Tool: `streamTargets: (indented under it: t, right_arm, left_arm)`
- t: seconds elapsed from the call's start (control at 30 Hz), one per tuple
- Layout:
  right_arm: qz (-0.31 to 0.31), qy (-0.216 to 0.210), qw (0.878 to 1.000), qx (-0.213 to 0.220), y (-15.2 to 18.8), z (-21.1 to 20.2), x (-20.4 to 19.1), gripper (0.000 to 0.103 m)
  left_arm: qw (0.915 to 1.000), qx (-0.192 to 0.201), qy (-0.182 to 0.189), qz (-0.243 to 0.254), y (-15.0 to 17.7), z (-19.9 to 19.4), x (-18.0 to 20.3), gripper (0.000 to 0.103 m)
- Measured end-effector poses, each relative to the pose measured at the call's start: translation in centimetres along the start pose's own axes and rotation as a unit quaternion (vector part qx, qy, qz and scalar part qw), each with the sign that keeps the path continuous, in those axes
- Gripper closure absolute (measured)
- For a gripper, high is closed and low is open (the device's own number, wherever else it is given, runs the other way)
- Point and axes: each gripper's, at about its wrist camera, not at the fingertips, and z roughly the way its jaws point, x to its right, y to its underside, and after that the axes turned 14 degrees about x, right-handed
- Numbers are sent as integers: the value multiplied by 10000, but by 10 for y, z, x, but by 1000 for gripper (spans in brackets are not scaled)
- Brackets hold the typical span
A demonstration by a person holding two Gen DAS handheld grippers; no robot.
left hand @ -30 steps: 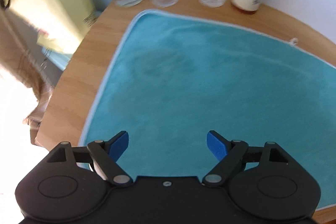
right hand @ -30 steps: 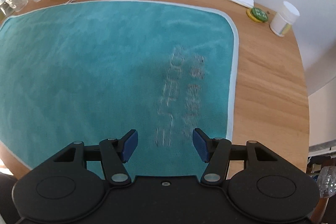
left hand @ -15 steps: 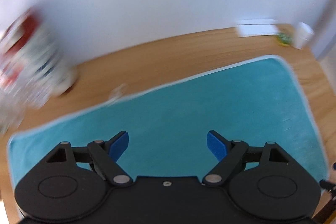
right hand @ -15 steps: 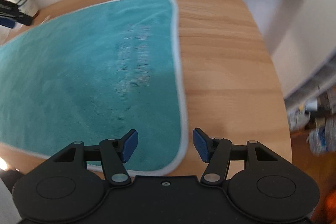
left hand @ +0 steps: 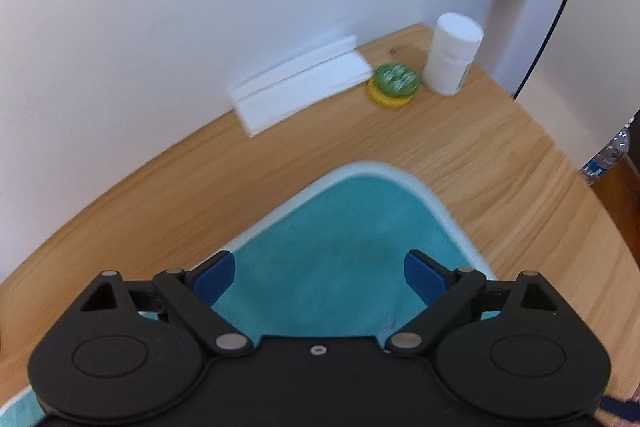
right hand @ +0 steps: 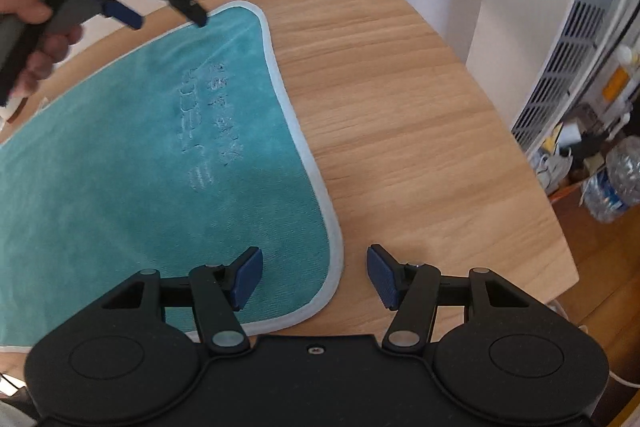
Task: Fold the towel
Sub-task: 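Move the left gripper to the towel's white-piped corner while the right gripper approaches another edge, then close the left gripper on the towel corner while the right gripper pinches the piped edge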
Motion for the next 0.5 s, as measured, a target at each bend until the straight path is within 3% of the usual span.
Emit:
streamTargets:
  t: [0.37,0.43,0.5]
  right_arm:
    - [217,81,9997,32,4,-1,-5,49]
    - [265,42,9996,94,3,1,-8,60]
    - [172,160,9997,72,0,4,-11,64]
  left_arm:
    - [9992,56,137,361,-13,48,17,9]
    - [9983,70,243,515,-13,52,22,10]
    - [9968,56,383,702,-13,57,27,12]
